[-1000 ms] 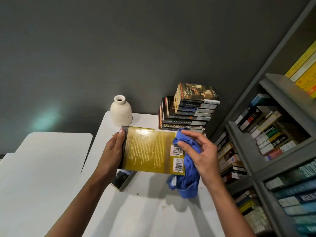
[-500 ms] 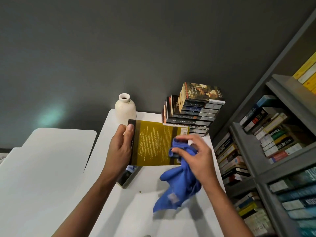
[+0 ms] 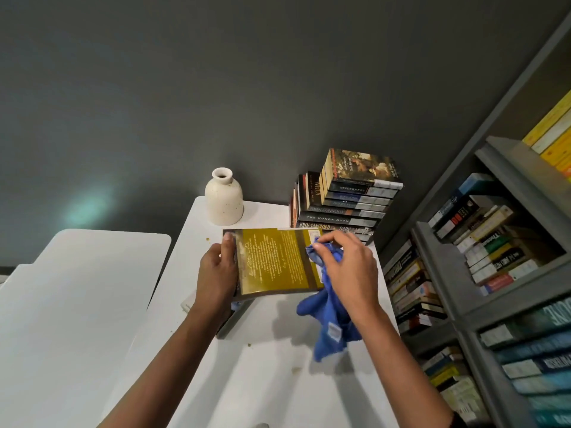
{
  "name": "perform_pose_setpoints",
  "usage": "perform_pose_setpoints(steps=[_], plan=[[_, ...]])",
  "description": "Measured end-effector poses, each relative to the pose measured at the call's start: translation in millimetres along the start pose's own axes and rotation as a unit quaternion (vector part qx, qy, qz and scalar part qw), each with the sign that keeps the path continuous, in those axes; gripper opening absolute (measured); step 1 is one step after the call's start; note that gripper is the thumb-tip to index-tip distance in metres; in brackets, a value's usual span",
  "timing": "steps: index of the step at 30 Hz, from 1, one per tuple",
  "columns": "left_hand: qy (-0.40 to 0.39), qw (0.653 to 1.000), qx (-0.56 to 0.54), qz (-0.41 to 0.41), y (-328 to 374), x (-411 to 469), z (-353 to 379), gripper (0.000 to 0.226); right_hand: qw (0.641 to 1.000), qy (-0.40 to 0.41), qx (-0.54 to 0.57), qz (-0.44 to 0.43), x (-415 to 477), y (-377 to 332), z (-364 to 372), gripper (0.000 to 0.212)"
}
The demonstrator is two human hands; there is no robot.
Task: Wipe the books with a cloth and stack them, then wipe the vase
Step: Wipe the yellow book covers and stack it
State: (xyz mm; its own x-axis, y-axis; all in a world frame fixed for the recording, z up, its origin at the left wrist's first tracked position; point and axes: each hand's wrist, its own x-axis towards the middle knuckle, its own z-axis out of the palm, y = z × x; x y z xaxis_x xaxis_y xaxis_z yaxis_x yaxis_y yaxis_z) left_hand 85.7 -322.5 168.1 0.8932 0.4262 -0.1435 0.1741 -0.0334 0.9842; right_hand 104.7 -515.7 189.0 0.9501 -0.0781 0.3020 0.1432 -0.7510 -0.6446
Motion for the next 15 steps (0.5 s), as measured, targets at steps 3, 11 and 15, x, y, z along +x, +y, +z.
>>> perform_pose_setpoints(steps=[3,11,15], plan=[[0.014,0.999,-0.006,-0.045,-5,4,7,0.051,0.997,-0.057,-0.020,-0.048,-13,-19,11,0.014],[0.035,0.997,0.054,0.041,0,-14,8,0.042,0.994,-0.058,-0.089,0.019,8,-3,7,0.017],[0.027,0.996,0.051,0.066,9,-18,18,0.040,0.991,-0.095,-0.059,-0.071,-10,-39,27,0.021]])
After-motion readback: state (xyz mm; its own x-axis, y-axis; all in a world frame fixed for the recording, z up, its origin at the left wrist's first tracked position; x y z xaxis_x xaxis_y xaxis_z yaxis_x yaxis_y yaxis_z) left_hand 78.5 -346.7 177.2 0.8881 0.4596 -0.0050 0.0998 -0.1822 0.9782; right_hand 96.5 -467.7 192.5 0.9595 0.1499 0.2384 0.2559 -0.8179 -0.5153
